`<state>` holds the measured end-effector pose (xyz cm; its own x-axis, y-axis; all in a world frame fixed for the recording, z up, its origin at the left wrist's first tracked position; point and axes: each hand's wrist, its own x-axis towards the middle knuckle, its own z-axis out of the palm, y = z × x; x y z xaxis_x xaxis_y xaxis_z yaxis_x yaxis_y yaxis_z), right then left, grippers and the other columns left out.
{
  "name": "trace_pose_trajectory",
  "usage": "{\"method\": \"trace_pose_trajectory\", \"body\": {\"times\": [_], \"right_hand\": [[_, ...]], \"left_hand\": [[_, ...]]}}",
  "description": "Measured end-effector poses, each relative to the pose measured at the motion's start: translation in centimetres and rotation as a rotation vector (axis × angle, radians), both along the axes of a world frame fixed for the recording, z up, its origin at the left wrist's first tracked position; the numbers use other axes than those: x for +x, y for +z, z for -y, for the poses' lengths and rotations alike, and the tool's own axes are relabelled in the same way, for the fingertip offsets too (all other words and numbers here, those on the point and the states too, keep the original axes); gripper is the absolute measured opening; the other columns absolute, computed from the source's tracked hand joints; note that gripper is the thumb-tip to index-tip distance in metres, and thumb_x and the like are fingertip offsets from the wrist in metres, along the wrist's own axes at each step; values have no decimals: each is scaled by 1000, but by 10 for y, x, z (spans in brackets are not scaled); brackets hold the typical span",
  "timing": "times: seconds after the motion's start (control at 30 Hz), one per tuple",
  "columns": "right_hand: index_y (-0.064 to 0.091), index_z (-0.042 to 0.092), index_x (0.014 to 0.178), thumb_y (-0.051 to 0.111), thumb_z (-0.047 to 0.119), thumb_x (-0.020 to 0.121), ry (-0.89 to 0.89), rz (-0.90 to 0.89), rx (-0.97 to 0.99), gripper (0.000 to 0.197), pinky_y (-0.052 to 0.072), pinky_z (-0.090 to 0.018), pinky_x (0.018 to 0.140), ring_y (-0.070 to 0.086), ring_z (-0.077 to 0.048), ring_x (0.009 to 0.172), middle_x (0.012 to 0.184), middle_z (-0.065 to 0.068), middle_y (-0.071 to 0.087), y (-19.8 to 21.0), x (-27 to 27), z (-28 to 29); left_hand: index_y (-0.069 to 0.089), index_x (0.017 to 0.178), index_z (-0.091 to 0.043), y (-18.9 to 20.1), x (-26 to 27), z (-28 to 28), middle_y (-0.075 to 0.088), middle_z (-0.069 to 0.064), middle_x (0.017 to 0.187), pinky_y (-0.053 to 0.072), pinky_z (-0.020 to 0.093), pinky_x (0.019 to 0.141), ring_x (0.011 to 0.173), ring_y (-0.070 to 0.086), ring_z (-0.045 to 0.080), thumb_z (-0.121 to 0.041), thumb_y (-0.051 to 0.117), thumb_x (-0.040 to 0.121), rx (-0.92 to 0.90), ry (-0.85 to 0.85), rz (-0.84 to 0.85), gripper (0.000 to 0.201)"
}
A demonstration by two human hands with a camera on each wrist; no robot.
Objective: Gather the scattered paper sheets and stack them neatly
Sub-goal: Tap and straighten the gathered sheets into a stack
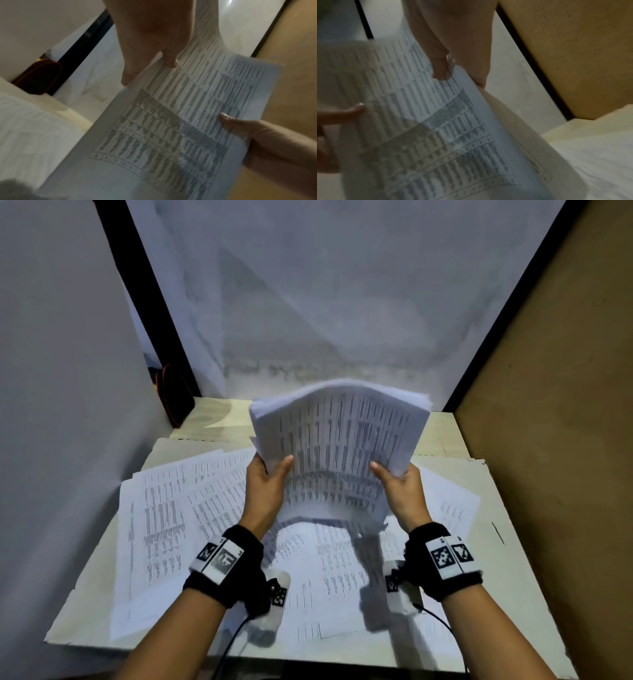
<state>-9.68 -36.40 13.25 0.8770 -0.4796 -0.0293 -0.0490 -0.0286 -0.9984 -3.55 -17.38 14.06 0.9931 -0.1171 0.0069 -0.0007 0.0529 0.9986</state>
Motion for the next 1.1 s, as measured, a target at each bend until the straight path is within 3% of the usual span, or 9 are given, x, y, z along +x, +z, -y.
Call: {"method": "trace_pose_trajectory", "body": {"times": [0.1,0.23,0.33,0.43,0.63,0.77,0.93,1.0,1.1], "right_hand": [[51,9,118,61,7,85,18,38,1,35,49,-6,70,62,6,86,98,7,62,0,0,2],[40,6,128,65,11,82,0,-100,-3,52,49,-29,90,59,-11,97,113,-5,58,-19,-3,5],[40,4,128,61,7,85,9,-155,-63,48,47,-34,91,57,-18,98,114,-8,56,-27,-3,9],[50,3,118,58,5,87,-45,-153,-141,32,48,-39,92,57,-27,102,107,-8,59,-24,0,14],[52,15,114,57,10,89,27,12,-253,26,46,-7,70,56,3,86,94,14,60,4,-7,12],[62,3,106,59,10,87,50,-93,-216,21,42,-23,70,58,-14,84,97,-2,62,-3,-11,19],[64,3,100,55,4,88,-55,-53,-115,15,52,-22,69,62,8,62,80,4,63,-16,-16,19],[60,1,106,51,8,91,-18,-91,-104,20,55,-19,73,64,5,70,85,2,63,-24,-22,10],[46,5,128,54,12,90,81,-174,-66,40,47,-32,96,58,-16,105,117,-4,59,-40,-32,-5]], "left_hand": [[49,112,-15,-1,3,-4,62,-12,98,54,13,73,86,62,-2,-7,53,89,-33,18,30,25],[52,117,-9,-18,1,-9,62,-9,94,54,17,71,85,62,1,-10,55,88,77,-85,-66,29],[60,99,-9,-20,2,-10,62,-3,80,49,31,73,72,61,3,-11,53,90,133,-98,-79,12],[62,86,-18,-12,0,-10,66,-3,79,52,24,72,69,63,-1,-8,52,90,108,-58,-49,14],[60,91,-15,25,7,-10,65,-2,92,48,42,93,94,61,24,-5,53,88,-79,58,-2,13],[60,93,-16,40,7,-10,66,-5,91,48,45,93,85,62,13,-4,53,89,-136,38,-11,15],[61,96,-22,33,2,-19,70,-9,91,55,31,84,84,68,5,-12,49,91,-92,-45,38,16],[55,106,-21,20,-9,-19,65,-10,100,55,22,81,86,67,-2,-12,48,91,-66,-91,35,19],[49,111,-24,-11,-30,-19,61,-12,103,52,29,90,88,65,-7,-15,53,89,56,-134,-30,24]]}}
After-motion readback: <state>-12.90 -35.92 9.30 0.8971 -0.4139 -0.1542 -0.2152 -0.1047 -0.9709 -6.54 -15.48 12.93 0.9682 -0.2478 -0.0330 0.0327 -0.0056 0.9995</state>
